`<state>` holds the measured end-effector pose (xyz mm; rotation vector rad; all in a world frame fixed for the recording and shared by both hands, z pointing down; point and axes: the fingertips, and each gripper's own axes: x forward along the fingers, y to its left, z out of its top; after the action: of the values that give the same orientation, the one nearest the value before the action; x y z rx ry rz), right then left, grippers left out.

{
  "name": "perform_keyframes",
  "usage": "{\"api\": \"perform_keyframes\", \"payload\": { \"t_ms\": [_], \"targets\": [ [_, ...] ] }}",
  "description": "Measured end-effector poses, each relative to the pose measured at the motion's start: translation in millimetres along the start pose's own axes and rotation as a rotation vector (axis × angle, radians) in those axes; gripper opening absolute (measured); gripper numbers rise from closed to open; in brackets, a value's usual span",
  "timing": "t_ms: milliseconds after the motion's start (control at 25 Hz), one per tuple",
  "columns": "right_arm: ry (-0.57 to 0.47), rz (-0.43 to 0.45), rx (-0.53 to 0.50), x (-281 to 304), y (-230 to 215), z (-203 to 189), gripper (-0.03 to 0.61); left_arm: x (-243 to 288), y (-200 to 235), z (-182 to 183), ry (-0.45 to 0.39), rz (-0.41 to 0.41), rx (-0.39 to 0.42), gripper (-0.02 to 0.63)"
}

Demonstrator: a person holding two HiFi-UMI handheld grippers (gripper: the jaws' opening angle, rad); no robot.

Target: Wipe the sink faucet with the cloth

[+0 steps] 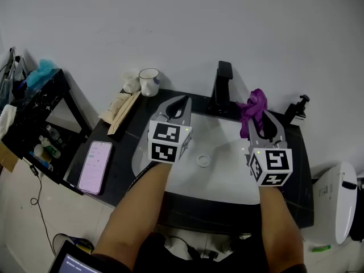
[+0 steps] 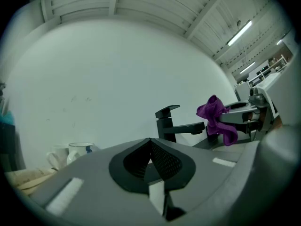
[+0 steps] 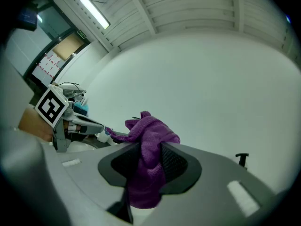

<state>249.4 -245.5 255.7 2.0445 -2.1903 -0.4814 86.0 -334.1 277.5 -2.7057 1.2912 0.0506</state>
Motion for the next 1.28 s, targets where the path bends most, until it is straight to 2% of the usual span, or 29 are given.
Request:
{"api": "perform_keyframes", "payload": {
  "t_ms": [120,240,360,600,760,920,1040,1280],
  "targets": [
    [0.006,0.016,-0.05,13,-5,17,0.126,4,-3,-2,0.004,-0.018,0.031,0.015],
    [-0.027,0.048,-0.14,30,-9,49,0.126,9,-5,-1,0.001,-0.023,0.073,0.016],
    [-0.039,0.086,-0.239,56,-10,76,0.126,11,-4,-2,0.001,-0.024,0.079,0.015],
    [0.046,0.199,-0.588,118,6,98,0.121,12,1,-5,0.003,-0.012,0.071,0.016],
    [0.165,0.274,-0.862,149,14,85,0.12,14,2,-7,0.006,-0.007,0.079,0.015],
    [0.24,0.363,-1.035,162,29,70,0.119,16,3,-10,0.017,-0.005,0.103,0.015],
    [0.283,0.403,-1.112,167,35,60,0.117,18,1,-15,0.032,-0.009,0.118,0.015],
    [0.325,0.436,-1.16,168,36,56,0.114,21,1,-15,0.033,-0.01,0.112,0.015]
  ]
}}
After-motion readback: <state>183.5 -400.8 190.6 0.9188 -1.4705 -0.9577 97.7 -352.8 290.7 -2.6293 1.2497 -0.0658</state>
